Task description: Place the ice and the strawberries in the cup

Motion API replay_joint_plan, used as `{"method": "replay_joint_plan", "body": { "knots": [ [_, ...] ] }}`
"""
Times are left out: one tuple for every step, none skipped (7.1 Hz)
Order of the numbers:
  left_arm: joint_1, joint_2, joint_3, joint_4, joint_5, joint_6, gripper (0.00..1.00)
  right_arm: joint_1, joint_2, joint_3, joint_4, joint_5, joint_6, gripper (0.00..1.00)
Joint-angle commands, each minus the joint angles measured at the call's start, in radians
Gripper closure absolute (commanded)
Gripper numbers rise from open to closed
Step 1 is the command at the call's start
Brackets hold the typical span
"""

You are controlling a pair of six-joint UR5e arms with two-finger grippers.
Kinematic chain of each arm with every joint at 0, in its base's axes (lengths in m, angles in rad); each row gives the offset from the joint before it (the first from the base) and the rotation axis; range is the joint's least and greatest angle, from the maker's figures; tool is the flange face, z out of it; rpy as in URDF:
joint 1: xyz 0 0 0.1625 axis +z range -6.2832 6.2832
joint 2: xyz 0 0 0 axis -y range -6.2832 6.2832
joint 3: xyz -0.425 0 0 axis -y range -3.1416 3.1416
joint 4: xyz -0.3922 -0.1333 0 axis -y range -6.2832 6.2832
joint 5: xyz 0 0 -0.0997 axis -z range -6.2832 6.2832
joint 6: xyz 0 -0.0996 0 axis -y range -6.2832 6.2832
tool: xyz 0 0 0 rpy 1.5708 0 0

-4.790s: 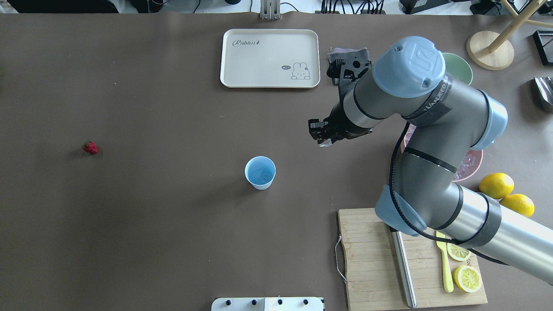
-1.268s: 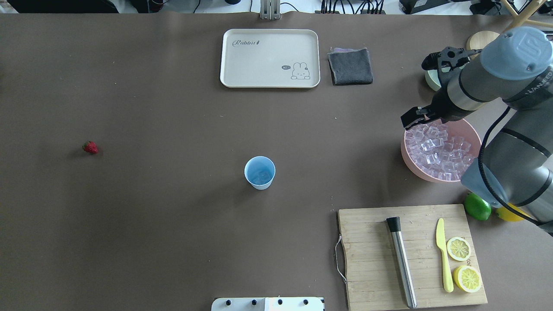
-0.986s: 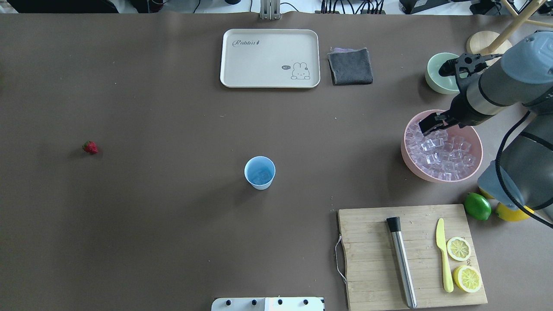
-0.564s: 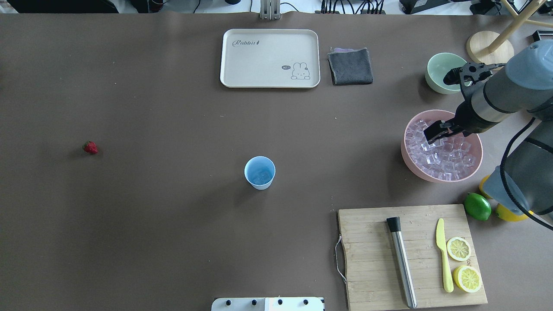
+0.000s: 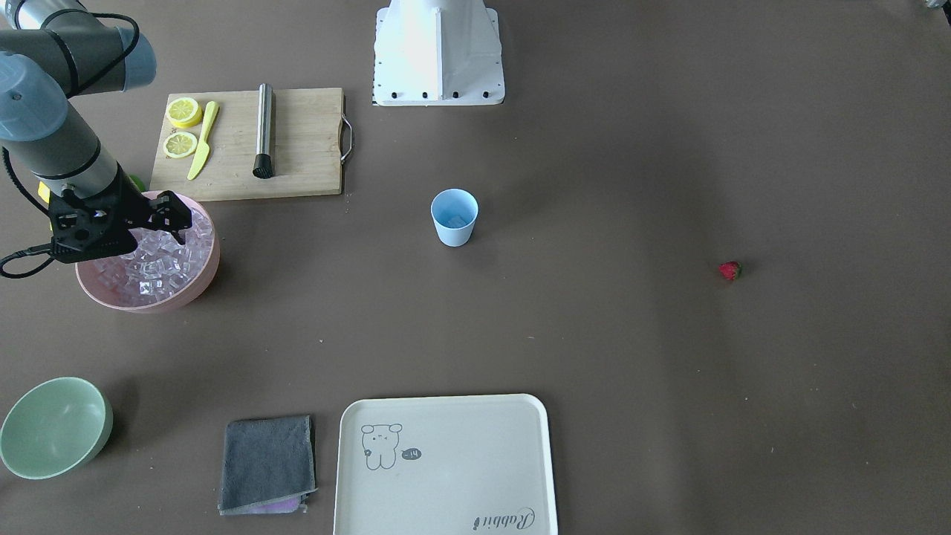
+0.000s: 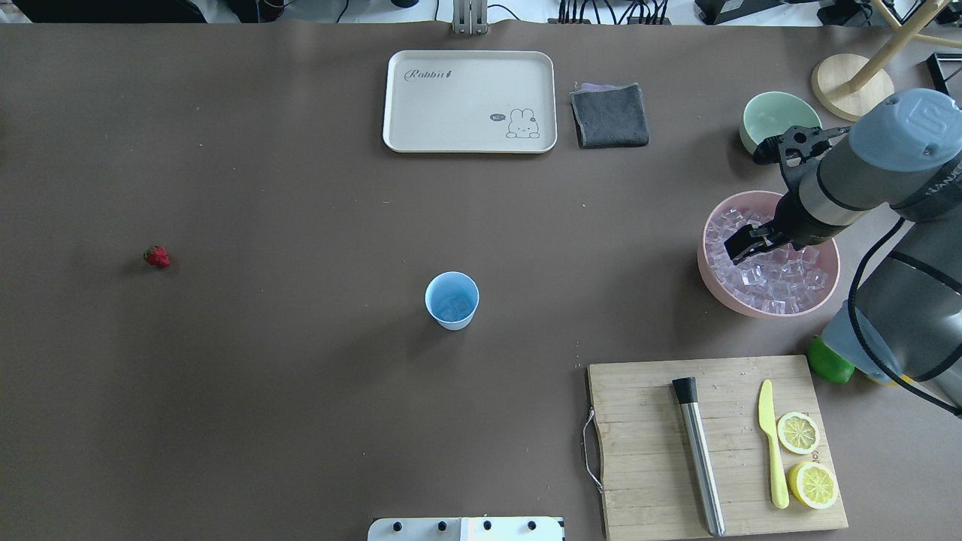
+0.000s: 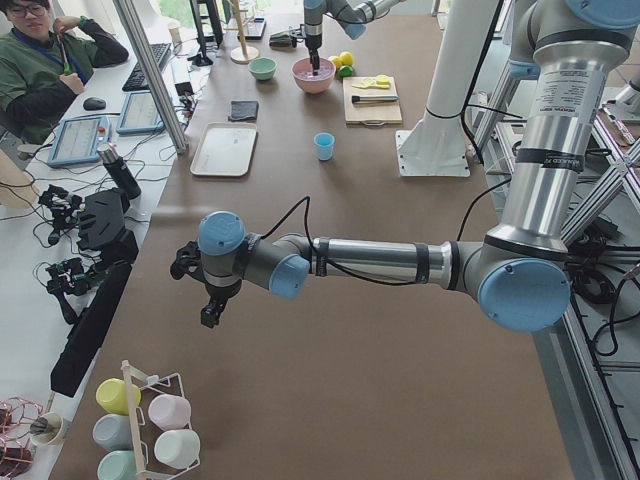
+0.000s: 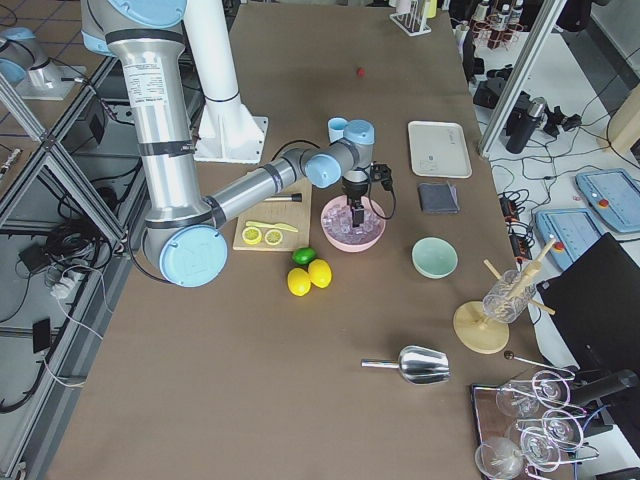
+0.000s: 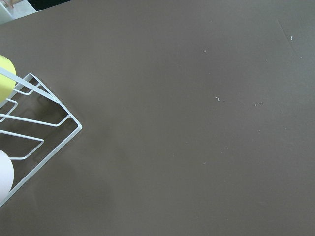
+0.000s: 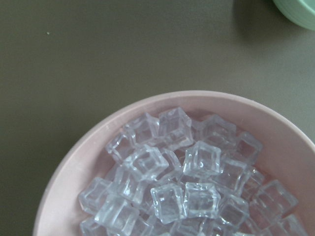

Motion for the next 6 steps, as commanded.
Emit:
{"method": "replay_joint_plan", "body": {
  "knots": [
    [0.002, -0.007, 0.003, 0.002, 0.000, 0.000, 0.02, -0.021, 0.001, -0.005, 0.002, -0.001, -0.001, 0.00],
    [0.002, -0.008, 0.003, 0.002, 0.000, 0.000, 0.02, -0.021, 0.001, 0.000, 0.002, -0.001, -0.009, 0.01],
    [0.002, -0.011, 0.004, 0.002, 0.002, 0.000, 0.02, -0.027, 0.002, 0.000, 0.003, -0.002, -0.013, 0.01],
    [0.002, -0.013, 0.004, 0.002, 0.002, 0.000, 0.02, -0.032, 0.002, -0.005, 0.003, -0.002, -0.014, 0.01],
    [0.002, -0.012, 0.004, 0.002, 0.002, 0.000, 0.02, -0.032, 0.002, -0.008, 0.003, -0.004, -0.014, 0.01],
    [0.002, -0.013, 0.004, 0.002, 0.002, 0.000, 0.02, -0.034, 0.002, -0.008, 0.002, -0.007, -0.015, 0.01]
  ]
}}
